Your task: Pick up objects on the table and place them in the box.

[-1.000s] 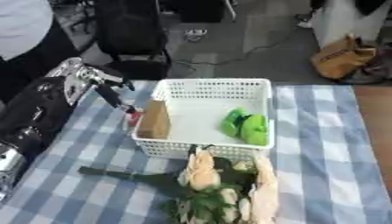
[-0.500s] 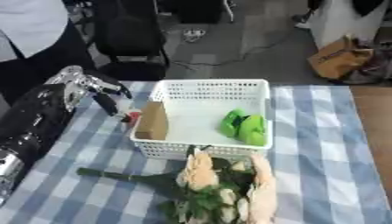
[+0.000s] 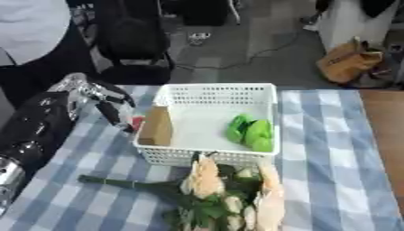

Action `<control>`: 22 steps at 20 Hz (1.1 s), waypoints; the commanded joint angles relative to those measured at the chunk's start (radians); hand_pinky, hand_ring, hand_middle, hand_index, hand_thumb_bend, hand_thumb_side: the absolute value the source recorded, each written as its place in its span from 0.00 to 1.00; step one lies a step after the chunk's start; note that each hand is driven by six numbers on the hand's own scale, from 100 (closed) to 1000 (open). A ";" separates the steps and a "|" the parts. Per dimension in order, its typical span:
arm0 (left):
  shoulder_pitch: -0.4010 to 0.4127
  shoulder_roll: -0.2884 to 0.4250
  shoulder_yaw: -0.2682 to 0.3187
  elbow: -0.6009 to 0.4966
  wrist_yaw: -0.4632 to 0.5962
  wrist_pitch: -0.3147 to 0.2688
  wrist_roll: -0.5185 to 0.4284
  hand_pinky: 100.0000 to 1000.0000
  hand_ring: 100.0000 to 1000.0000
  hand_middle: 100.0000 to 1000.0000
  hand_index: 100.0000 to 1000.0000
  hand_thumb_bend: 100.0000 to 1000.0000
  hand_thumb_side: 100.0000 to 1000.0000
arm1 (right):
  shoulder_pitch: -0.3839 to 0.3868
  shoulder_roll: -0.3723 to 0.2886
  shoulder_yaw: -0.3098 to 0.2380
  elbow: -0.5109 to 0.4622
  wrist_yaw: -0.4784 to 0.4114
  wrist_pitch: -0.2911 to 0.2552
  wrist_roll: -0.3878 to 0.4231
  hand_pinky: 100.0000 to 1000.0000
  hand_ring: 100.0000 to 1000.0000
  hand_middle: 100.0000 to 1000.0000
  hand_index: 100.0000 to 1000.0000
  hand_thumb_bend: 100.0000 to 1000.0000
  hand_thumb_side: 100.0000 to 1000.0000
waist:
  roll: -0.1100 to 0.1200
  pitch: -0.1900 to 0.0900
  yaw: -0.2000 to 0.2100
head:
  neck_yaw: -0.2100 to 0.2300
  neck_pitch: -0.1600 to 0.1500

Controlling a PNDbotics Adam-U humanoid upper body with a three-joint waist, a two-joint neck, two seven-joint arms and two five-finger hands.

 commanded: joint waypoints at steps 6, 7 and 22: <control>-0.010 0.012 0.012 0.003 -0.050 0.010 0.038 1.00 1.00 1.00 1.00 0.58 0.52 | -0.011 -0.031 -0.004 -0.015 -0.017 -0.006 0.006 0.64 0.73 0.56 0.59 0.00 0.97 | 0.013 -0.013 -0.006 | 0.008 -0.017; -0.010 0.010 0.015 0.004 -0.054 0.013 0.044 1.00 1.00 1.00 1.00 0.58 0.52 | -0.013 -0.031 -0.003 -0.015 -0.019 -0.006 0.007 0.64 0.73 0.56 0.59 0.00 0.97 | 0.013 -0.013 -0.008 | 0.008 -0.018; -0.024 -0.011 0.043 0.023 -0.093 0.051 0.138 0.98 1.00 1.00 1.00 0.54 0.54 | -0.034 -0.031 0.010 -0.015 -0.035 -0.006 0.031 0.64 0.73 0.56 0.59 0.00 0.97 | 0.022 0.008 -0.035 | 0.025 -0.025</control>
